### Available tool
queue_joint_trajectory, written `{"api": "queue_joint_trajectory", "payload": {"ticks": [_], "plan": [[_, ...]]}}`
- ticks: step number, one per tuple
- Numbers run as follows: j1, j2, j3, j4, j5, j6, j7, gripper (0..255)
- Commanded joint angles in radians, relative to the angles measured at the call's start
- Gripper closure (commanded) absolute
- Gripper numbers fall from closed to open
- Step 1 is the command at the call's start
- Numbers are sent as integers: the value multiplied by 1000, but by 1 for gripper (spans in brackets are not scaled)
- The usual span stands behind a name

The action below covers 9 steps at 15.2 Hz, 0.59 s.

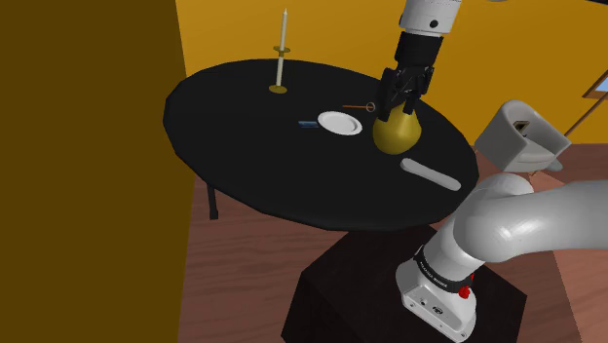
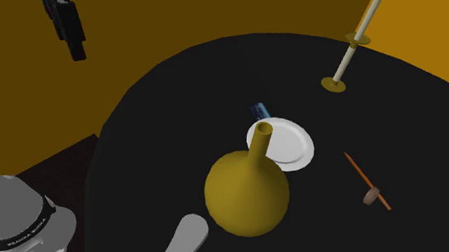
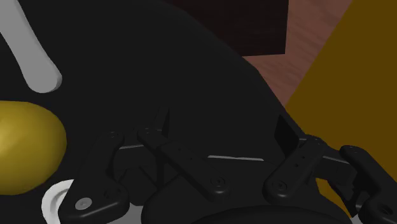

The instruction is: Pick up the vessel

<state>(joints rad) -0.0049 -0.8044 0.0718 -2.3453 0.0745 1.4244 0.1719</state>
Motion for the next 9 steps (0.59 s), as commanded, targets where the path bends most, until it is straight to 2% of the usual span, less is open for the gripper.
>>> {"api": "queue_joint_trajectory", "payload": {"ticks": [1,9], "plan": [[0,0,0,0,0,0,0,0],[-66,111,-163,78,-130,34,-170,0]]}}
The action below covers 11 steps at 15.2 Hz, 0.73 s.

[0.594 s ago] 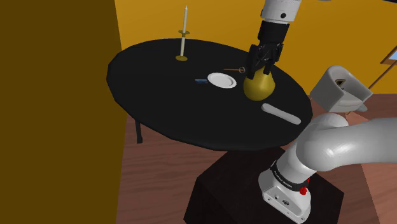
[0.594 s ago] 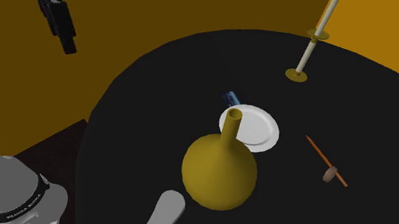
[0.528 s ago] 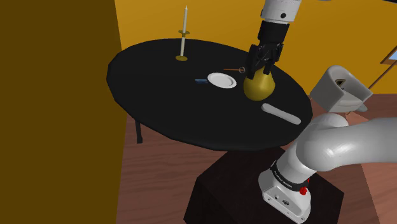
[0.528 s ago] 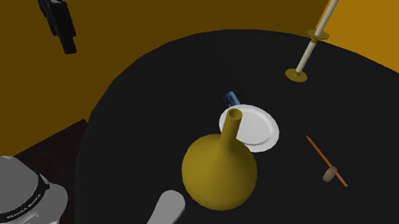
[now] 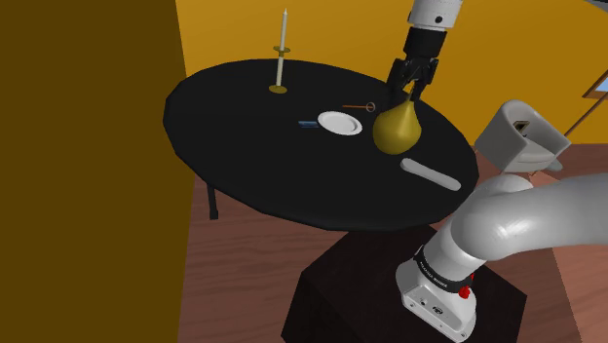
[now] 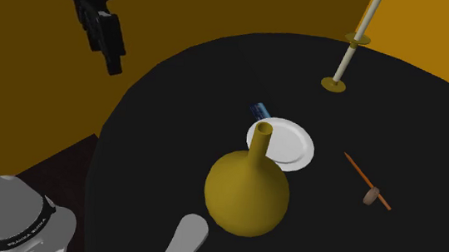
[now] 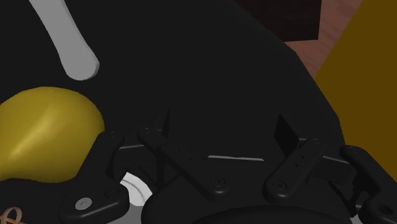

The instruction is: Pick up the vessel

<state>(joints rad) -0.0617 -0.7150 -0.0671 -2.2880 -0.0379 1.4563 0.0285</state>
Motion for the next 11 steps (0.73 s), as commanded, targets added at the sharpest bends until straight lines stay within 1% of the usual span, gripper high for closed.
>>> {"api": "queue_joint_trajectory", "payload": {"ticks": [1,6,11], "plan": [[-16,40,-43,35,-31,7,-47,0],[-45,143,-139,122,-86,32,-150,0],[-68,266,-233,236,-115,53,-256,0]]}}
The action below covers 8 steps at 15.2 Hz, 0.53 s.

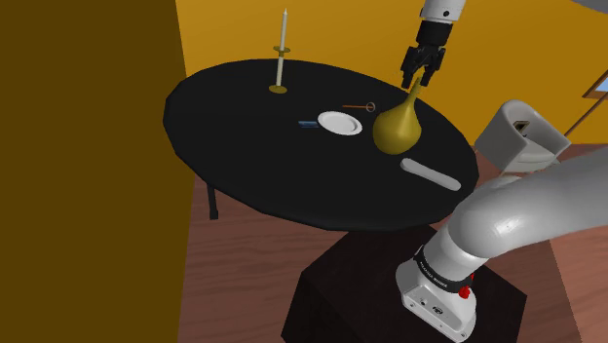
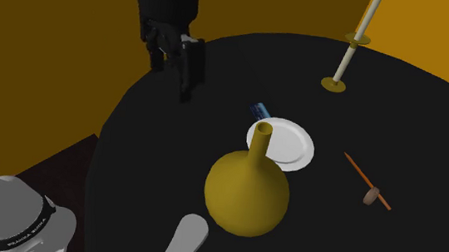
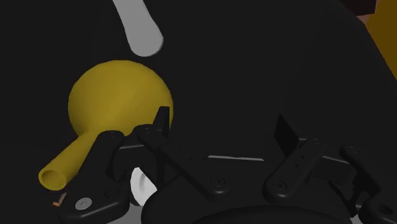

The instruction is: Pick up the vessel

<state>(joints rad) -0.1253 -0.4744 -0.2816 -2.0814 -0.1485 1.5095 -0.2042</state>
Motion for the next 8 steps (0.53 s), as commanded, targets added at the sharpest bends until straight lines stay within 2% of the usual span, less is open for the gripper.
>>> {"api": "queue_joint_trajectory", "payload": {"ticks": [1,8], "plan": [[-8,53,-37,55,-7,3,-45,0],[-39,270,-167,269,16,14,-208,0]]}}
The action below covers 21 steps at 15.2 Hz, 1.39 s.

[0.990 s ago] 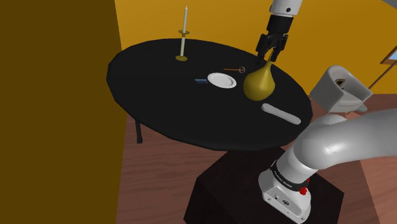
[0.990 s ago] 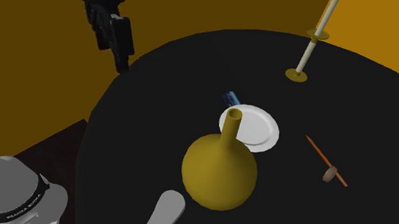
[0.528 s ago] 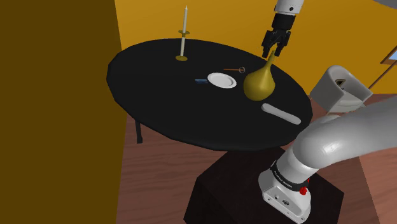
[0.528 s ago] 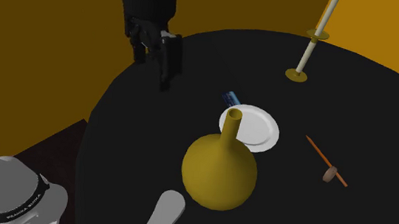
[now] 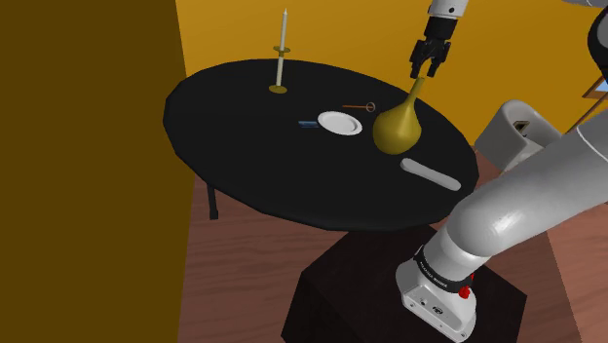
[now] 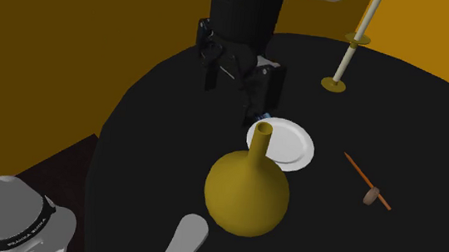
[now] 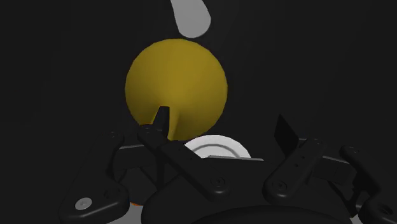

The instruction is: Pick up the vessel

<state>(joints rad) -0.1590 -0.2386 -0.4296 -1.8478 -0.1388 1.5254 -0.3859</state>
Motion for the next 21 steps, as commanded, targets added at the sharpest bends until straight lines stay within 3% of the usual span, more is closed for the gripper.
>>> {"api": "queue_joint_trajectory", "payload": {"ticks": [1,4,13,14,21], "plan": [[-11,69,-37,72,16,-2,-51,0],[-33,170,-82,176,52,-10,-120,0],[-35,152,-80,56,44,94,-109,0],[-34,153,-80,56,44,94,-108,255],[-34,154,-80,58,45,92,-109,255]]}}
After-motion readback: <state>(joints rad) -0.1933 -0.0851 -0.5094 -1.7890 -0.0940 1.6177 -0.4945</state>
